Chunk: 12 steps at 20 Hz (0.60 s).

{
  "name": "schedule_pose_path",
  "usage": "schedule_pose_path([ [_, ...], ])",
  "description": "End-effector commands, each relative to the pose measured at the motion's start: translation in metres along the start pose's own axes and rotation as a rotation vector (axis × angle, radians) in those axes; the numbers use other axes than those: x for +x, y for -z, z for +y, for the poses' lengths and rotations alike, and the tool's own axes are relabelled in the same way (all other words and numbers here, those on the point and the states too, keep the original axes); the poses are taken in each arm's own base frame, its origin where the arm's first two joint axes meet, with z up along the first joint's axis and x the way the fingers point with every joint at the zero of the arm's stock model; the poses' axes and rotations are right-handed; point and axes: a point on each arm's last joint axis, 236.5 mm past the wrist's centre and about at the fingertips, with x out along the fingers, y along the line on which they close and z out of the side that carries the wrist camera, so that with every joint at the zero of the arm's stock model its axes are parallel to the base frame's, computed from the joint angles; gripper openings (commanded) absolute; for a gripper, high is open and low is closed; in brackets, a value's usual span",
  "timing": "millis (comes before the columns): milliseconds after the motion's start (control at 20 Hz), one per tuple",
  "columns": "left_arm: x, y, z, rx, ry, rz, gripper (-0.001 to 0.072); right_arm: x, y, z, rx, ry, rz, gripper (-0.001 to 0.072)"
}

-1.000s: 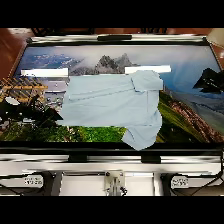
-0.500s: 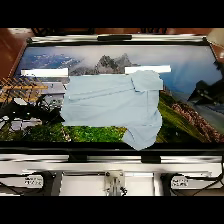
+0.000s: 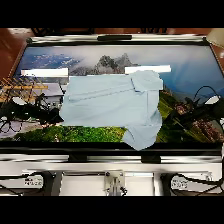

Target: Fold the shirts.

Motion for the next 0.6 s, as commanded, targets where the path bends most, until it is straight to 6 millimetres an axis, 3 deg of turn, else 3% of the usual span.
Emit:
schedule_pose_path([
  [0, -0.004, -0.001, -0.004, -0.006, 0.009, -0.009, 0.0028, 0.030, -0.008, -0.002, -0.025, 0.034, -0.060, 0.0568],
  [250, -0.008, -0.006, -0.016, -0.018, 0.050, -0.032, 0.0029, 0.046, -0.020, 0.016, -0.119, 0.067, -0.100, 0.0529],
  [350, -0.011, -0.011, -0.019, -0.012, 0.055, -0.045, 0.0029, 0.046, -0.020, 0.015, -0.120, 0.069, -0.098, 0.0188],
  [400, -0.013, -0.013, -0.020, -0.005, 0.054, -0.052, 0.0028, 0.045, -0.018, 0.017, -0.123, 0.066, -0.091, 0.0055],
  [500, -0.027, -0.022, -0.030, 0.075, 0.053, -0.098, 0.0027, 0.030, -0.020, 0.029, -0.187, 0.057, -0.114, 0.0052],
  [550, -0.043, -0.032, -0.040, 0.127, 0.050, -0.148, 0.0026, 0.011, -0.026, 0.043, -0.242, 0.050, -0.164, 0.0051],
])
